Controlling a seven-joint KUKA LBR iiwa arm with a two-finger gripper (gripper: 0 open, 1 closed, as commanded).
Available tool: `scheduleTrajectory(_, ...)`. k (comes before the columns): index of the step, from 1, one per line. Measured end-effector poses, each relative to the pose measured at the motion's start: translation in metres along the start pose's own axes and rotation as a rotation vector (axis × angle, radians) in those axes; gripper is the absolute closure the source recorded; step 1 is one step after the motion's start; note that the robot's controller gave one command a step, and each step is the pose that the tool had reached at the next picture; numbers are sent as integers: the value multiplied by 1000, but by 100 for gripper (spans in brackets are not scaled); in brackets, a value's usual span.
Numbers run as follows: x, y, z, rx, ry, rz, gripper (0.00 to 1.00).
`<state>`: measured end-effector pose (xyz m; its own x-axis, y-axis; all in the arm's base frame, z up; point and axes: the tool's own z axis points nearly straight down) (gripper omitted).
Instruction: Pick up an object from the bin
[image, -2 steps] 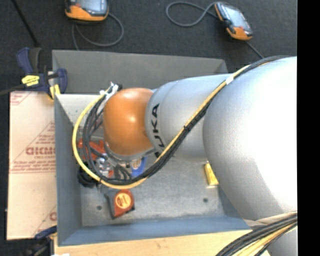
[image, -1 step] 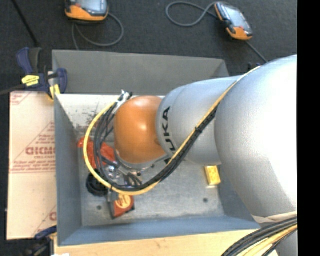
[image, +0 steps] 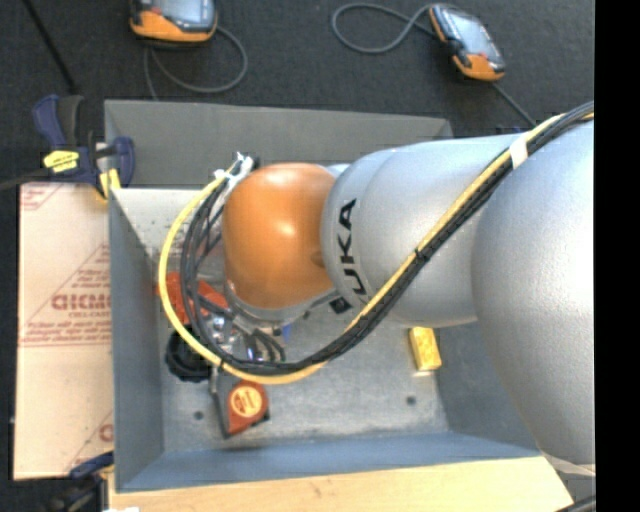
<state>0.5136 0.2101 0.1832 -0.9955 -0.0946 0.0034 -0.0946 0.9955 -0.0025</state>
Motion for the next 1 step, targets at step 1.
scheduleTrajectory(1, -3, 8, -46, -4, -8, -5, 100)
